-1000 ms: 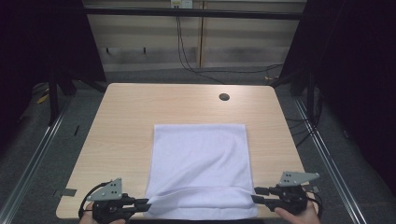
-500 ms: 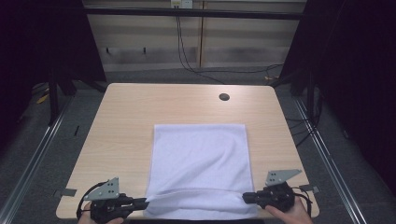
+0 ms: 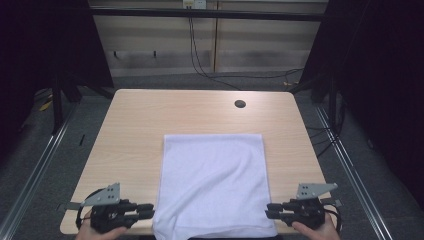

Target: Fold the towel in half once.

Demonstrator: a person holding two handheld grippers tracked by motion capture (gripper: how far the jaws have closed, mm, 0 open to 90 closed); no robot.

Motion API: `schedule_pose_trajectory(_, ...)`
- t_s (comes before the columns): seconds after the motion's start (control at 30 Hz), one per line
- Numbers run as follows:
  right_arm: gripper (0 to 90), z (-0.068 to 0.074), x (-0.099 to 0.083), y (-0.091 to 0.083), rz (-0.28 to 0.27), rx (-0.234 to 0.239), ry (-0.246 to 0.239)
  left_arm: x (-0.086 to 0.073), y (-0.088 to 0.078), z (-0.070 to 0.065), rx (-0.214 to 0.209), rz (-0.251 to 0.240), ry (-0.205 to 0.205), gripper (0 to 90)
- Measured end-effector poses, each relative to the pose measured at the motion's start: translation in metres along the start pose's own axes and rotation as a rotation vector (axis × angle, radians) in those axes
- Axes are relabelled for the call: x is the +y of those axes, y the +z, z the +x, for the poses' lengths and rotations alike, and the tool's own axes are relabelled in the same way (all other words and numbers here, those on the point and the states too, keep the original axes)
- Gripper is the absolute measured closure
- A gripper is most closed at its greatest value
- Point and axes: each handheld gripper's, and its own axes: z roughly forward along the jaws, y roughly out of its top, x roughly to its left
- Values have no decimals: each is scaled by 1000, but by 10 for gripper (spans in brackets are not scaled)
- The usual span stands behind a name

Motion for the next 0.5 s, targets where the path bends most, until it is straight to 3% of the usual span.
schedule_pose_trajectory(0.03, 726, -5, 5, 4, 1, -10, 9, 10, 11, 14, 15, -9, -17, 765)
schedule_pose_trajectory(0.07, 726, -5, 5, 4, 1, -10, 9, 10, 11, 14, 15, -9, -17, 760)
schedule_pose_trajectory(0.1, 724, -17, 16, 15, 10, -23, -1, 21, 27, 31, 31, 4, -29, 744)
schedule_pose_trajectory(0.13, 724, -17, 16, 15, 10, -23, -1, 21, 27, 31, 31, 4, -29, 744)
schedule_pose_trajectory(0.2, 726, -29, 27, 26, 16, -35, 6, 33, 45, 51, 59, 42, -29, 745)
schedule_pose_trajectory(0.27, 719, -47, 45, 44, 35, -74, -1, 40, 57, 68, 86, 43, -54, 765)
schedule_pose_trajectory(0.3, 715, -53, 49, 49, 43, -83, 0, 46, 70, 87, 139, 66, -63, 765)
schedule_pose_trajectory(0.37, 717, -65, 57, 60, 48, -108, 10, 48, 80, 105, 148, 44, -124, 782)
schedule_pose_trajectory(0.4, 717, -65, 57, 60, 48, -108, 10, 48, 80, 105, 148, 44, -124, 783)
schedule_pose_trajectory(0.47, 717, -82, 66, 76, 87, -147, 15, 48, 93, 125, 201, 99, -128, 783)
schedule_pose_trajectory(0.5, 719, -88, 68, 82, 93, -150, 19, 46, 97, 131, 211, 92, -148, 783)
